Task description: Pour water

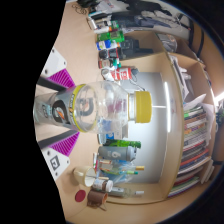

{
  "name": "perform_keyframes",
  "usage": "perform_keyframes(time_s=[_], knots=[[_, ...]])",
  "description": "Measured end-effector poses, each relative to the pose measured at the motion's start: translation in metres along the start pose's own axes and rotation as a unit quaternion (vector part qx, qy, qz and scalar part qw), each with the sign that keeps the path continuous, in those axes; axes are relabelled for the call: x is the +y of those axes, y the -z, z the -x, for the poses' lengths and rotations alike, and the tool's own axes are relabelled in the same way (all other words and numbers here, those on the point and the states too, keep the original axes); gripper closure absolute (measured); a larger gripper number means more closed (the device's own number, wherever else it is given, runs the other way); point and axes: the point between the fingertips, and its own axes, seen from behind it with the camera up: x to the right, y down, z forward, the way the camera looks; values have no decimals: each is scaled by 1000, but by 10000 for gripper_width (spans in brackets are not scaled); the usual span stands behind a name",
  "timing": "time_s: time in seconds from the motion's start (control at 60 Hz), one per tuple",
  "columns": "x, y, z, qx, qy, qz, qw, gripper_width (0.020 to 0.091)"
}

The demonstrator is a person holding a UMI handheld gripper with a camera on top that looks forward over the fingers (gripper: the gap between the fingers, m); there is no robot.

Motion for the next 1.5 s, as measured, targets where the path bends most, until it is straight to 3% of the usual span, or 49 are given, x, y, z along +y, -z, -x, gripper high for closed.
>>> perform_keyframes(time_s=[0.05, 0.25, 0.35, 0.433, 0.55, 0.667, 0.767, 0.867, 0.933, 0.983, 1.1, 1.25, 1.5], knots=[[1, -8, 1, -8, -5, 1, 1000, 521], [-1, -14, 3, -8, -2, -8, 1000, 598], [3, -15, 3, -13, 4, 12, 1000, 651], [3, -16, 4, -16, 4, 19, 1000, 652], [2, -23, 3, -35, -26, 68, 997, 653], [-39, -32, -17, -48, -194, 78, 977, 651], [-68, -43, -30, -72, -428, 99, 896, 656], [-91, -51, -33, -116, -653, 129, 737, 658], [-112, -59, -44, -138, -765, 120, 618, 653], [-125, -61, -59, -144, -808, 101, 563, 654], [-136, -68, -85, -138, -847, 68, 509, 654], [-156, -75, -107, -149, -914, 37, 375, 653], [-172, -75, -120, -154, -942, 4, 300, 652]])
